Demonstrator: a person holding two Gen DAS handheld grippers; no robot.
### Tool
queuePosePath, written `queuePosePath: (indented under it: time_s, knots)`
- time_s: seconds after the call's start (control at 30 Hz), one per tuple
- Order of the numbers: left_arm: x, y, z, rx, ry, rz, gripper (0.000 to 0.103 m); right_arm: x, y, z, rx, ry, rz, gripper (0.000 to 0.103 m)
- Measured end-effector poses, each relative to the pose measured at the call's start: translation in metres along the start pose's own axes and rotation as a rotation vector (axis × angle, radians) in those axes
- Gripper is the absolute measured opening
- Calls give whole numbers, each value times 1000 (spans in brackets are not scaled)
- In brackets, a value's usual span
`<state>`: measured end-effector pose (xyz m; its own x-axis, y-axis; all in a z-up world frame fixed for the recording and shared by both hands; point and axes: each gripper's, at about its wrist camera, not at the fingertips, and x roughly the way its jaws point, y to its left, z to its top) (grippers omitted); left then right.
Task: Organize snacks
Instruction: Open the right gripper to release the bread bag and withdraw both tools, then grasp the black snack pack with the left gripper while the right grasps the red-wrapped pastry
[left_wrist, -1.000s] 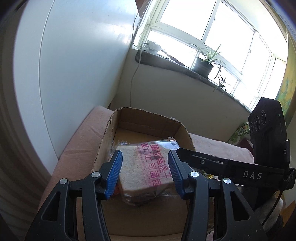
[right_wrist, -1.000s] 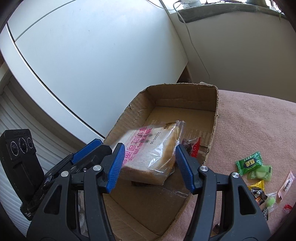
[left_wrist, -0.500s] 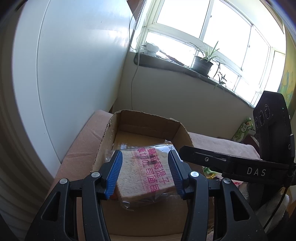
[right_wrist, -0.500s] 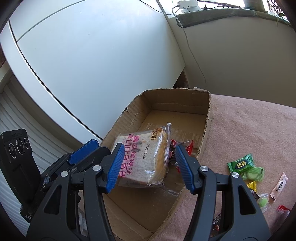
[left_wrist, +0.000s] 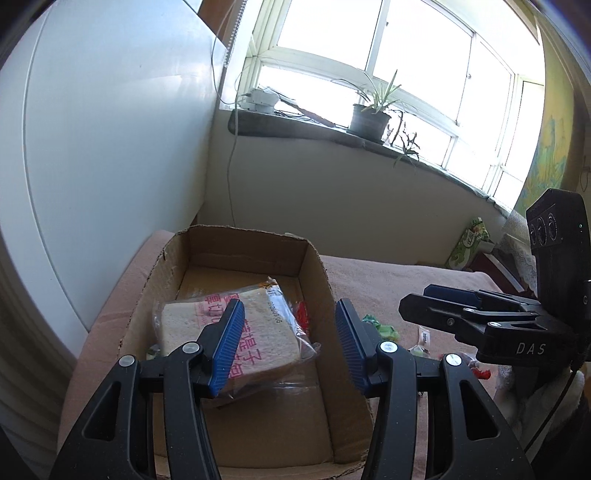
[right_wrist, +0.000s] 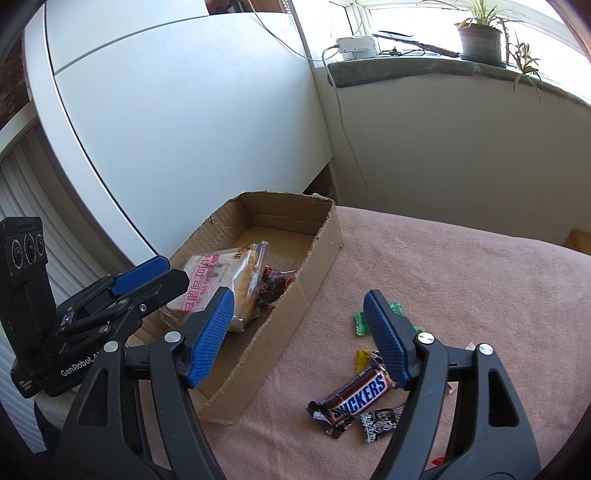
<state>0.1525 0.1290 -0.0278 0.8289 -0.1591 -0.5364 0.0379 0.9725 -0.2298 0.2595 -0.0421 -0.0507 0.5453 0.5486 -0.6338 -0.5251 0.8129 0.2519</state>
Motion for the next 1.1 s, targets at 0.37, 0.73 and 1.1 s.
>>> queuePosePath:
  time_s: [0.37,0.73,1.1]
  knots:
    - [15,-58,-9,94,48,-78,49,-50,-81,-34,23,1,-151,76]
    - [44,-107,-37,194,183,-187,42,-68,-109,-81,44,78,-110,76]
    - [66,-127,-56,229,292,-246,34,-55,-104,-108,0,130,-141,71]
